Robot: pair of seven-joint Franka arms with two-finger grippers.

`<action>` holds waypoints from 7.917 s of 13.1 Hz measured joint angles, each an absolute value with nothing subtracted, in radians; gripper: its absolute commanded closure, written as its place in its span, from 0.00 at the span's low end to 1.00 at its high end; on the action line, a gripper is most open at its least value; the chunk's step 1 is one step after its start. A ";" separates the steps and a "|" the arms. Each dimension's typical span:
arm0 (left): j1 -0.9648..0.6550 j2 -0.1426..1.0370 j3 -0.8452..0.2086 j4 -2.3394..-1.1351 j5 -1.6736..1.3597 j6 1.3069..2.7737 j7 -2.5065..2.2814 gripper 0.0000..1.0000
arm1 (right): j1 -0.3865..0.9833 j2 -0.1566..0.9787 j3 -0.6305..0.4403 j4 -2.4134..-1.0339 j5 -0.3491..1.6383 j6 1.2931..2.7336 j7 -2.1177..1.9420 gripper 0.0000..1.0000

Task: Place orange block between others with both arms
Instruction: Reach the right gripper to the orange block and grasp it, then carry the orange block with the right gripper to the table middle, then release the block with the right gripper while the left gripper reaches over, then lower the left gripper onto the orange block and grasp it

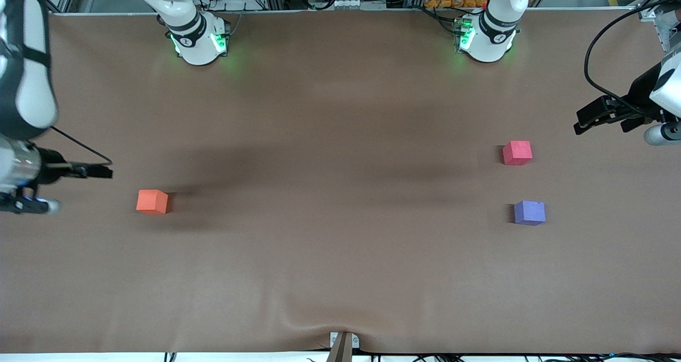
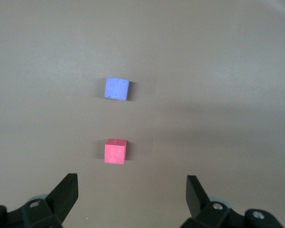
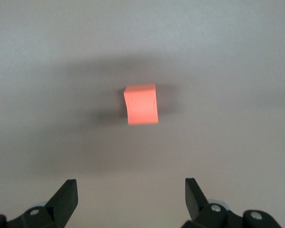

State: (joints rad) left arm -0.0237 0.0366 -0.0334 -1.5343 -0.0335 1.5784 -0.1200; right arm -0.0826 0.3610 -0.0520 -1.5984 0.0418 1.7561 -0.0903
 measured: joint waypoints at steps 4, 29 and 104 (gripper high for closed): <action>-0.024 0.037 -0.034 -1.535 -0.033 1.578 -0.120 0.00 | -0.083 0.449 -0.052 -1.770 0.042 2.110 -0.195 0.00; -0.026 0.042 -0.035 -1.540 -0.033 1.578 -0.120 0.00 | -0.060 0.581 -0.052 -1.850 0.041 2.306 -0.238 1.00; -0.702 0.620 -0.050 -1.336 -0.035 2.001 -0.706 0.00 | -0.022 -0.010 -0.091 -1.601 0.037 1.595 -0.125 0.00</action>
State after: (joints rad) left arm -0.7017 0.6201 -0.0497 -1.3359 -0.0348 2.0015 -0.7060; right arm -0.0225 -0.0097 -0.0911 -1.6006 0.0371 1.5948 -0.1254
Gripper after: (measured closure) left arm 0.000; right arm 0.000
